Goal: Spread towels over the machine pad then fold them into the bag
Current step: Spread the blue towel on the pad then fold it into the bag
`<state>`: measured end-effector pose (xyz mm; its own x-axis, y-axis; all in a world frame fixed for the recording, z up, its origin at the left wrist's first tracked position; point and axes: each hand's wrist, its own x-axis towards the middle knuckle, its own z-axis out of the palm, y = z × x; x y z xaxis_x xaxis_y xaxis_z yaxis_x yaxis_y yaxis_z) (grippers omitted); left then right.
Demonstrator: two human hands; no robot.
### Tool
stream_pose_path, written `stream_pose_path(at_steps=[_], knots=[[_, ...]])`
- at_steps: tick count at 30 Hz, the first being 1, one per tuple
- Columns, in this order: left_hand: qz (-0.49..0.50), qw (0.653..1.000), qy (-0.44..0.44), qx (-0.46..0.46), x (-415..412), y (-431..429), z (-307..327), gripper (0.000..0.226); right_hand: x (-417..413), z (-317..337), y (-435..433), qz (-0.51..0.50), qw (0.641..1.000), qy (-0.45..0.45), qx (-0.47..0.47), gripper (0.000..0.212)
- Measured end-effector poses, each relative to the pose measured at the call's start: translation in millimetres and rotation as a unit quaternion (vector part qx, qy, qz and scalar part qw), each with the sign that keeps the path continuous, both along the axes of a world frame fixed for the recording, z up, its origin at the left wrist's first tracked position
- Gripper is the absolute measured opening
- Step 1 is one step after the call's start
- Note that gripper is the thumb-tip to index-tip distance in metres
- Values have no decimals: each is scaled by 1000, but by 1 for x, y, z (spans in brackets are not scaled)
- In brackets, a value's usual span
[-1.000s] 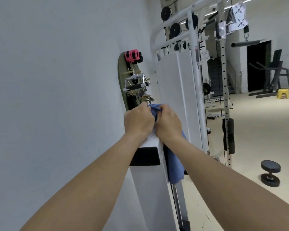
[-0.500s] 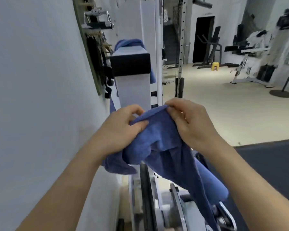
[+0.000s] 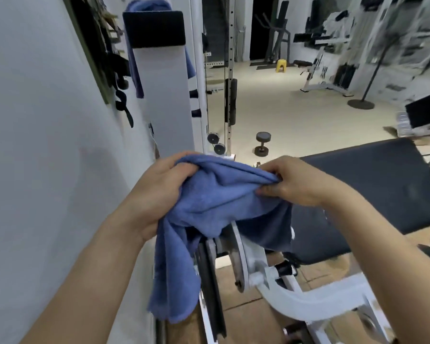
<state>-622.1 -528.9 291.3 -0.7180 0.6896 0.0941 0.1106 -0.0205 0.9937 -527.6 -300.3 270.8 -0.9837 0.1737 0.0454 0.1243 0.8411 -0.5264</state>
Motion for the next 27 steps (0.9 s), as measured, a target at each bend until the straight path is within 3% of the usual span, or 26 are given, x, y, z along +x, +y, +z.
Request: stream_pose_path(at_steps=[2, 3, 5, 7, 8, 9, 12, 16, 19, 22, 24, 26, 27], knots=[[25, 999, -40, 19, 17, 6, 2, 38, 7, -15, 6, -119, 985, 123, 24, 31], [41, 998, -46, 19, 25, 9, 2, 37, 13, -23, 11, -178, 967, 178, -32, 30], [62, 995, -70, 23, 38, 15, 0, 39, 27, -32, 19, -248, 896, 239, -281, 26], [35, 989, -132, 54, 57, 22, -6, 44, 47, -38, 24, -264, 794, 213, -505, 20], [21, 986, -151, 61, 67, 27, -11, 45, 59, -39, 26, -265, 757, 183, -568, 18], [14, 985, -161, 59, 78, 34, -16, 44, 72, -39, 28, -271, 737, 151, -600, 17], [40, 989, -139, 15, 108, 60, -40, 32, 114, -41, 45, -265, 722, 98, -632, 20], [132, 986, -74, -65, 146, 98, -81, 21, 177, -45, 84, -170, 746, 24, -643, 30], [155, 979, -39, -128, 184, 123, -100, 21, 229, -49, 118, -63, 815, 9, -576, 28], [209, 951, 74, -216, 210, 133, -114, 34, 277, -46, 149, 10, 888, -56, -457, 22], [277, 920, 142, -239, 220, 131, -119, 35, 301, -43, 167, 26, 940, -146, -308, 22], [312, 905, 185, -221, 227, 126, -123, 26, 319, -41, 179, 30, 967, -205, -146, 15], [320, 907, 184, -202, 230, 123, -125, 23, 327, -41, 184, 26, 971, -201, -125, 9]])
